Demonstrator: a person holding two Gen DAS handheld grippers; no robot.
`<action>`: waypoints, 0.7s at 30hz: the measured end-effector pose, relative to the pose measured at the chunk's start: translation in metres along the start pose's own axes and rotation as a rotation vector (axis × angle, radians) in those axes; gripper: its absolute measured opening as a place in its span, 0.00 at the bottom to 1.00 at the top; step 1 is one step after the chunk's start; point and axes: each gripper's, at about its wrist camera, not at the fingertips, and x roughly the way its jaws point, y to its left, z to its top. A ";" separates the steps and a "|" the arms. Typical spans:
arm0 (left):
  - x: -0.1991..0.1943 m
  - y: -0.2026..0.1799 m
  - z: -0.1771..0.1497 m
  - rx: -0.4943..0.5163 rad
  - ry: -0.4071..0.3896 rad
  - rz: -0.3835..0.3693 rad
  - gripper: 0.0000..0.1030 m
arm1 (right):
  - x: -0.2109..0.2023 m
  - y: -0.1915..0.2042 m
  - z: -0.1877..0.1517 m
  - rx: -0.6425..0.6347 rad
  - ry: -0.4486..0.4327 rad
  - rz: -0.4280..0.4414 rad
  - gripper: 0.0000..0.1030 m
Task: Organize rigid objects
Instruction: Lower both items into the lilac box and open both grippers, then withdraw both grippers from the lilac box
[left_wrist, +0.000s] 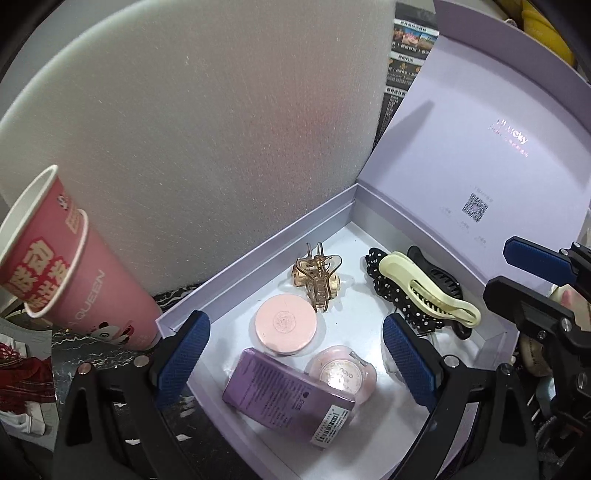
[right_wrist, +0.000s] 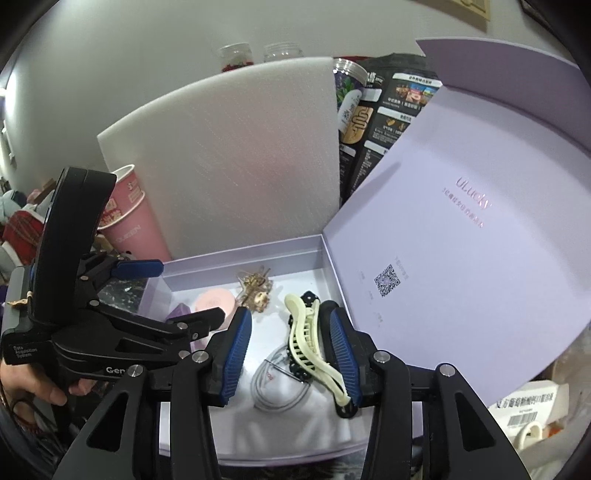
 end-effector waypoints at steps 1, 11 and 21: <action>-0.005 0.000 0.000 -0.002 -0.008 0.001 0.93 | -0.005 0.002 0.000 -0.004 -0.006 -0.001 0.43; -0.052 -0.005 -0.001 0.002 -0.097 0.040 0.93 | -0.043 0.009 0.002 -0.019 -0.068 -0.023 0.51; -0.100 -0.004 -0.009 -0.033 -0.187 0.039 0.93 | -0.089 0.019 -0.002 -0.039 -0.148 -0.043 0.64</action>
